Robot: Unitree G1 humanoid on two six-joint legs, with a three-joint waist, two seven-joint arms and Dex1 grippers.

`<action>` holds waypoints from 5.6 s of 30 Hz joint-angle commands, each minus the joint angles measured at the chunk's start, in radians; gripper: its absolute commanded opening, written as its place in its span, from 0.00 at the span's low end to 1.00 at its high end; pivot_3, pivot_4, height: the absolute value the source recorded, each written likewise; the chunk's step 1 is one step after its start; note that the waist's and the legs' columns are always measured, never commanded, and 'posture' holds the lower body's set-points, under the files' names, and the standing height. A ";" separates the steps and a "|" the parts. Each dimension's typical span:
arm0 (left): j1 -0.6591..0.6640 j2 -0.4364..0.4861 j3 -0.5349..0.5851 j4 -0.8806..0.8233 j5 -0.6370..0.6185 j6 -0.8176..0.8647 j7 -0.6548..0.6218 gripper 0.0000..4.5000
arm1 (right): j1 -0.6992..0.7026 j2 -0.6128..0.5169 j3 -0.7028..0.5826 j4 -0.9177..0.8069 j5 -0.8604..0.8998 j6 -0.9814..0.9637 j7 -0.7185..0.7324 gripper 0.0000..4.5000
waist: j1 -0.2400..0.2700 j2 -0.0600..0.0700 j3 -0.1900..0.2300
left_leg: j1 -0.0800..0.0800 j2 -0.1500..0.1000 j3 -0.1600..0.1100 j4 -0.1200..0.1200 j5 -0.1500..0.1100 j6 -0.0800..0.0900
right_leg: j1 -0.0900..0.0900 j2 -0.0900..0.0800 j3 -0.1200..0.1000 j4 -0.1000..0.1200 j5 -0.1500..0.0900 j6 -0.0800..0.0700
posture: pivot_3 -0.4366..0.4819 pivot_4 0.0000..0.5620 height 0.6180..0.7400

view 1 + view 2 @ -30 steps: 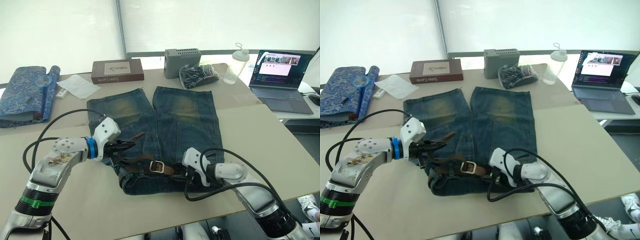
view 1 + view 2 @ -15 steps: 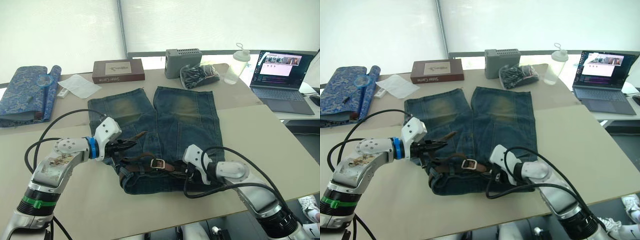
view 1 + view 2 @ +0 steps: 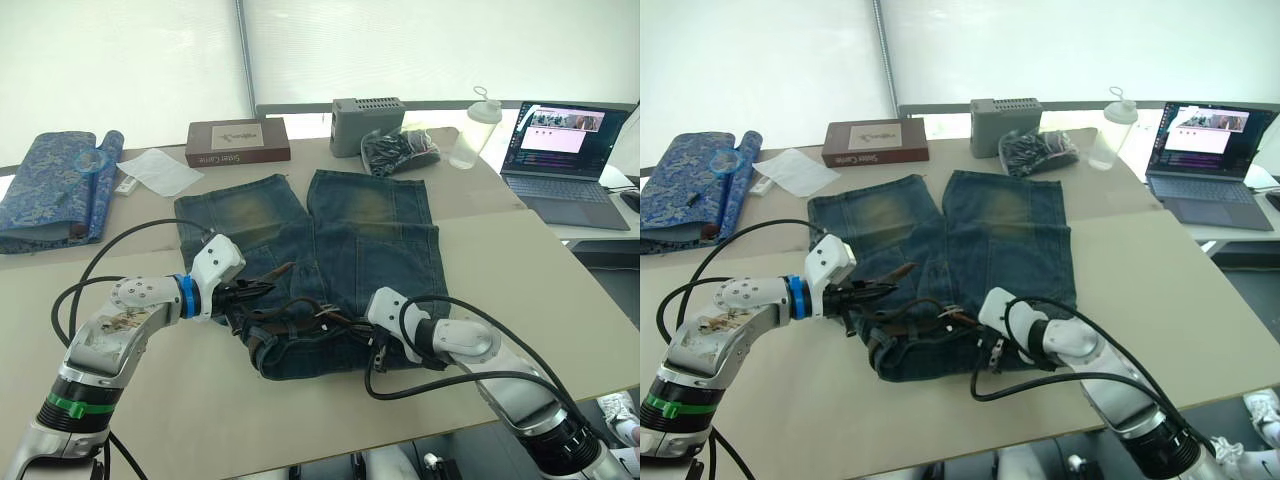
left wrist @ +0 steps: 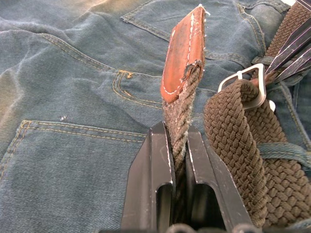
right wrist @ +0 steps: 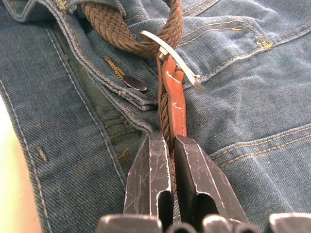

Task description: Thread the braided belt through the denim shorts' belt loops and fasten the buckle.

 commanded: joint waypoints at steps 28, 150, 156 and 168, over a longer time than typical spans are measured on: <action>-0.331 0.044 -0.163 0.244 0.152 -0.071 -0.206 0.00 | -0.010 0.167 -0.167 -0.083 0.238 0.242 -0.058 0.64 | -0.009 0.000 0.000 | -0.003 0.000 0.000 0.000 0.000 0.001 | -0.003 0.005 0.000 0.000 0.000 0.000 | 0.48 0.27 1.00; -0.066 -0.284 0.514 0.027 -0.403 0.354 0.592 0.00 | -0.230 0.271 0.173 0.411 0.064 -0.060 0.137 0.00 | -0.030 -0.001 -0.001 | -0.007 -0.002 0.000 -0.002 0.007 -0.012 | -0.014 0.002 0.003 0.005 0.003 -0.004 | 0.48 0.27 1.00; -0.040 -0.273 0.501 0.040 -0.388 0.298 0.558 0.00 | -0.241 0.283 0.169 0.467 0.053 -0.050 0.150 0.00 | -0.026 -0.002 -0.003 | -0.005 -0.001 0.000 -0.002 0.006 -0.011 | -0.013 0.003 0.002 0.005 0.004 -0.005 | 0.48 0.27 1.00; -0.137 -0.305 0.523 0.057 -0.468 0.254 0.548 0.00 | -0.238 0.335 0.109 0.571 0.112 0.070 0.165 0.00 | -0.027 -0.003 -0.006 | 0.006 0.001 0.000 -0.004 0.003 -0.008 | -0.001 0.005 0.001 0.002 0.003 -0.006 | 0.48 0.27 1.00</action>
